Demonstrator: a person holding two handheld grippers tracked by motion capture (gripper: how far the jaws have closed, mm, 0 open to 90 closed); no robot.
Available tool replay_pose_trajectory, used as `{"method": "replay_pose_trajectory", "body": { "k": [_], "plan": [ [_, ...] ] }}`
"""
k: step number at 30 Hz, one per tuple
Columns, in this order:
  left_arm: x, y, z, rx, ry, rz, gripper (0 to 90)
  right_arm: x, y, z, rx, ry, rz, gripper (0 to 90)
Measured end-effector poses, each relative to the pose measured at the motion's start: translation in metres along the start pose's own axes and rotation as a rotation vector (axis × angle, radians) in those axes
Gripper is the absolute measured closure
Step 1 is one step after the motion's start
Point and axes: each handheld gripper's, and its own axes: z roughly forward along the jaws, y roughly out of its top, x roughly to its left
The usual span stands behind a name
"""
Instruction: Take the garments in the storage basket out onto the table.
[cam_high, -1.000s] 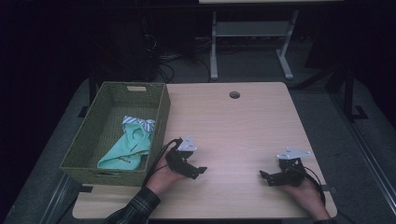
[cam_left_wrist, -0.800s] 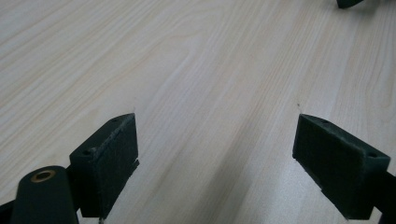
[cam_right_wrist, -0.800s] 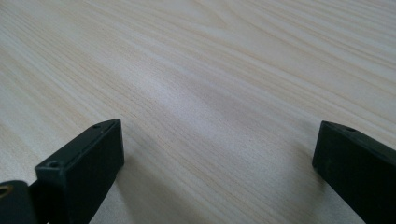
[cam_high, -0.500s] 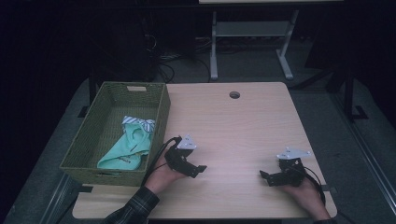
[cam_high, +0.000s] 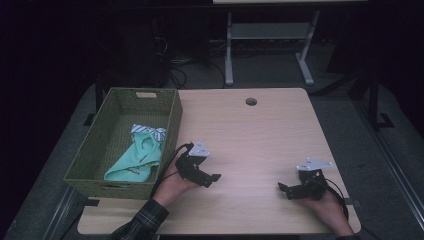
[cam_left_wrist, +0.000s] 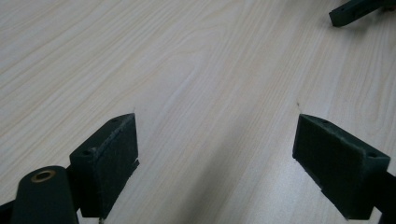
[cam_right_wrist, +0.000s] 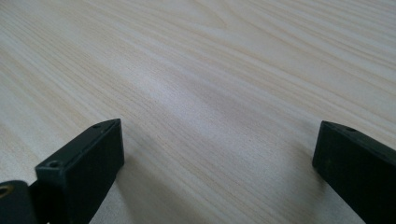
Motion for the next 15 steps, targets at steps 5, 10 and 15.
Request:
{"method": "replay_pose_trajectory", "body": {
  "k": [5, 10, 15],
  "plan": [
    [0.001, 0.003, -0.003, -0.001, 0.007, 0.004, 13.5, 0.0, 0.0, 0.0, 0.0, 0.0, 0.0, 1.5],
    [0.0, 0.006, -0.008, -0.021, 0.006, -0.005, 13.5, 0.0, 0.0, 0.0, 0.001, 0.0, 0.0, 1.5],
    [0.0, 0.011, -0.012, -0.021, 0.015, 0.005, 13.5, 0.0, 0.0, 0.0, 0.0, 0.0, 0.0, 1.5]
  ]
}}
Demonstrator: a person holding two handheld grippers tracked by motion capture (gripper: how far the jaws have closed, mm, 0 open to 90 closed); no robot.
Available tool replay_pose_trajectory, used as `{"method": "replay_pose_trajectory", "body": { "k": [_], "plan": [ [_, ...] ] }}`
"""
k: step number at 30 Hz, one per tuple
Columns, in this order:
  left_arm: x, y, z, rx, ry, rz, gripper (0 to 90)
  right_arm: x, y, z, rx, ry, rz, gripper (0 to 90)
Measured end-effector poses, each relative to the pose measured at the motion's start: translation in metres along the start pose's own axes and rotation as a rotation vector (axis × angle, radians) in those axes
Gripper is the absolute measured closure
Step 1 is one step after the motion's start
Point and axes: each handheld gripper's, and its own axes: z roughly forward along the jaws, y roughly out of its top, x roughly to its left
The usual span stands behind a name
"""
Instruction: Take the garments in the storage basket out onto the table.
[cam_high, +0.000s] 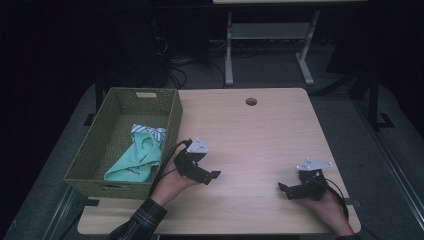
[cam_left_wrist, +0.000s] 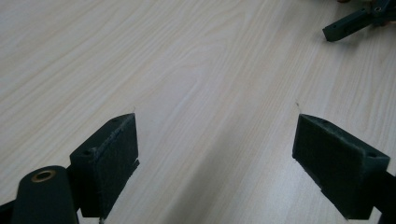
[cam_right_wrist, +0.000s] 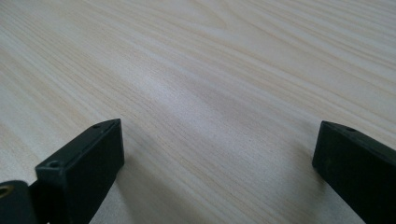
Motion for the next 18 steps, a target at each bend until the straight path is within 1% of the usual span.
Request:
{"method": "replay_pose_trajectory", "body": {
  "k": [3, 5, 9, 12, 15, 17, 18],
  "plan": [
    [0.001, 0.001, -0.001, 0.003, -0.001, 0.003, 13.6, 0.0, 0.0, 0.0, 0.0, 0.0, 0.001, 1.5],
    [0.0, 0.002, 0.0, 0.005, -0.009, -0.003, 13.5, 0.0, 0.0, 0.0, 0.0, 0.0, 0.0, 1.5],
    [0.001, 0.004, -0.002, 0.016, -0.014, 0.006, 13.5, 0.0, 0.0, 0.0, -0.001, 0.0, 0.001, 1.5],
    [0.001, 0.006, -0.004, 0.003, -0.02, -0.006, 13.6, 0.0, 0.0, 0.0, -0.001, 0.0, 0.002, 1.5],
    [0.003, 0.009, -0.007, 0.006, -0.02, 0.002, 13.5, 0.0, 0.0, 0.0, -0.002, 0.0, 0.001, 1.5],
    [0.003, 0.011, -0.008, -0.006, -0.022, -0.003, 13.5, 0.0, 0.0, 0.0, -0.002, 0.0, 0.001, 1.5],
    [0.004, 0.011, -0.009, -0.004, -0.022, 0.003, 13.6, 0.0, 0.0, 0.0, -0.002, 0.0, 0.001, 1.5]
  ]
}}
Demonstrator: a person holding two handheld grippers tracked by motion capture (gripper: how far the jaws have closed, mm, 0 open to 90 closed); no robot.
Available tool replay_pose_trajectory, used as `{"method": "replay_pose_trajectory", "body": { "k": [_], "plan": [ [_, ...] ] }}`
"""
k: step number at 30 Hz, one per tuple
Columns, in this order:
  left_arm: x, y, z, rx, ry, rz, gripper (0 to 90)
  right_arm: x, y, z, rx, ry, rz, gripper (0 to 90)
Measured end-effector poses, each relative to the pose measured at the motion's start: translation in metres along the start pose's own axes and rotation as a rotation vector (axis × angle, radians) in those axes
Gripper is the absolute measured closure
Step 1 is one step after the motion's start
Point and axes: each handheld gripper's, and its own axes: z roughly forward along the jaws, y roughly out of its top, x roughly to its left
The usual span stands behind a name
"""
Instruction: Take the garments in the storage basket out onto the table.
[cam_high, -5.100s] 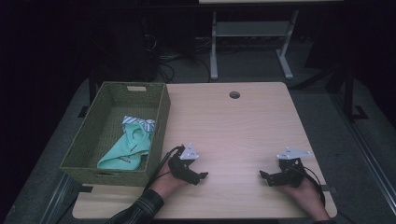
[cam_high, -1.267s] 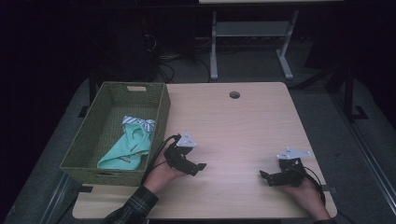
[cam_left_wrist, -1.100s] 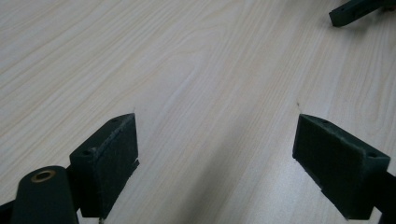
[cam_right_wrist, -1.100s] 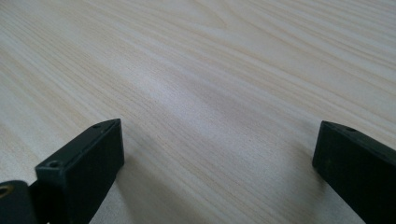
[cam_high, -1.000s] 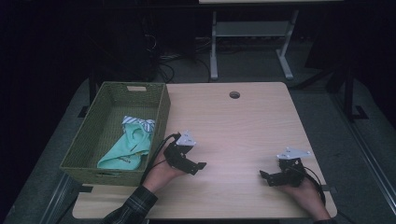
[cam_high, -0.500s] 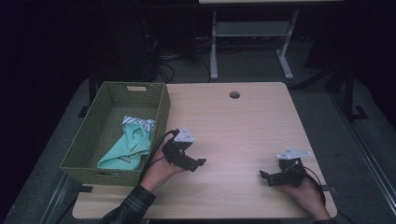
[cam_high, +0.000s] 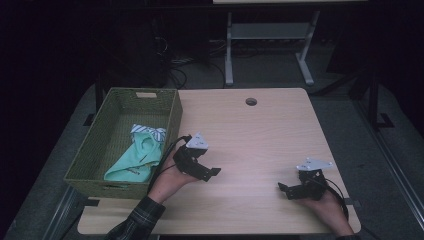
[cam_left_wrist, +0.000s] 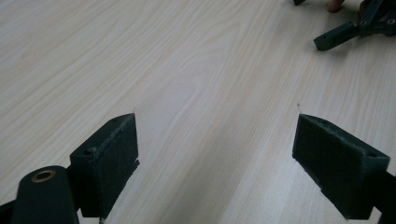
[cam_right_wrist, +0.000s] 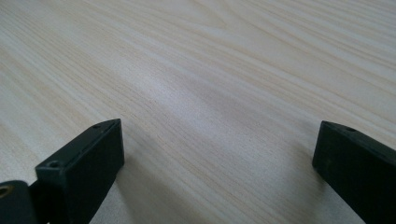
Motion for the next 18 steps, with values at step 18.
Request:
{"method": "replay_pose_trajectory", "body": {
  "k": [18],
  "plan": [
    [0.016, 0.011, -0.011, -0.005, -0.041, 0.001, 13.8, 0.0, 0.0, 0.0, 0.001, -0.001, 0.002, 1.5]
  ]
}}
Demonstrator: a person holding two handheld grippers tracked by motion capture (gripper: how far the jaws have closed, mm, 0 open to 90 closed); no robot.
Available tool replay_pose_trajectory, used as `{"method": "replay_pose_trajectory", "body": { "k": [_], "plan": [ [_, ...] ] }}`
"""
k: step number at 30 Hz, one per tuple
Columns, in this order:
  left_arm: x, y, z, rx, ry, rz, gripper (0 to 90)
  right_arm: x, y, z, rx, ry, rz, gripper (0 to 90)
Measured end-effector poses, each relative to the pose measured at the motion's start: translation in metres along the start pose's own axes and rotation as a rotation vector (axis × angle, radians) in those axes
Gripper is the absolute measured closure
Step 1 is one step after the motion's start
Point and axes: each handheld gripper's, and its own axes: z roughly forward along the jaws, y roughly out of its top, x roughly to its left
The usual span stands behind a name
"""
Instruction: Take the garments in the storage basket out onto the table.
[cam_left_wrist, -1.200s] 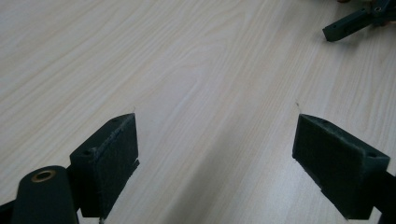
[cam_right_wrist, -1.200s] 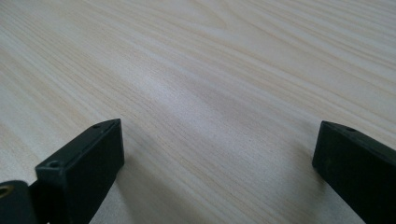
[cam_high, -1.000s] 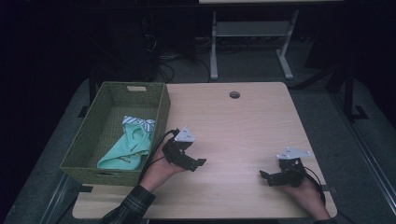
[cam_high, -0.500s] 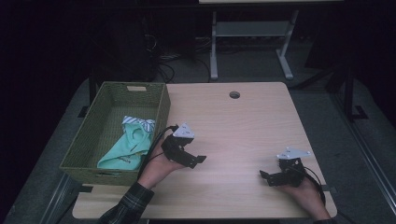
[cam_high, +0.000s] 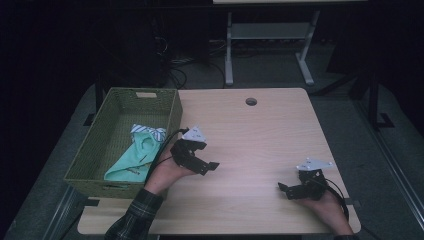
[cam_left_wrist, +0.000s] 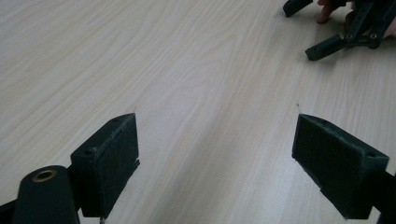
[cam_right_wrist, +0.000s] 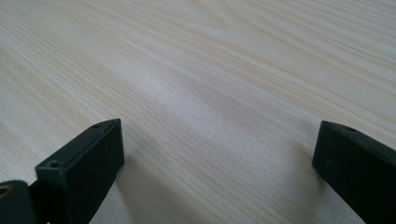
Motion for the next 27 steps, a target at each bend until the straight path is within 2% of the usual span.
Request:
{"method": "replay_pose_trajectory", "body": {
  "k": [5, 7, 11, 13, 27],
  "plan": [
    [0.006, 0.0, -0.007, -0.019, 0.001, -0.009, 13.8, 0.0, 0.0, 0.0, 0.002, 0.001, -0.001, 1.5],
    [0.008, 0.0, -0.009, -0.036, -0.021, -0.024, 13.8, 0.0, 0.0, 0.0, 0.002, 0.001, -0.003, 1.5],
    [0.011, 0.003, -0.01, -0.03, -0.034, -0.021, 13.8, -0.001, 0.0, 0.0, 0.002, 0.004, -0.004, 1.5],
    [0.011, 0.005, -0.011, -0.021, -0.018, -0.001, 13.8, -0.001, 0.0, 0.0, 0.002, 0.004, -0.004, 1.5],
    [0.018, 0.006, -0.032, -0.05, 0.029, -0.017, 14.6, -0.001, 0.0, 0.0, 0.0, 0.004, -0.007, 1.5]
  ]
}}
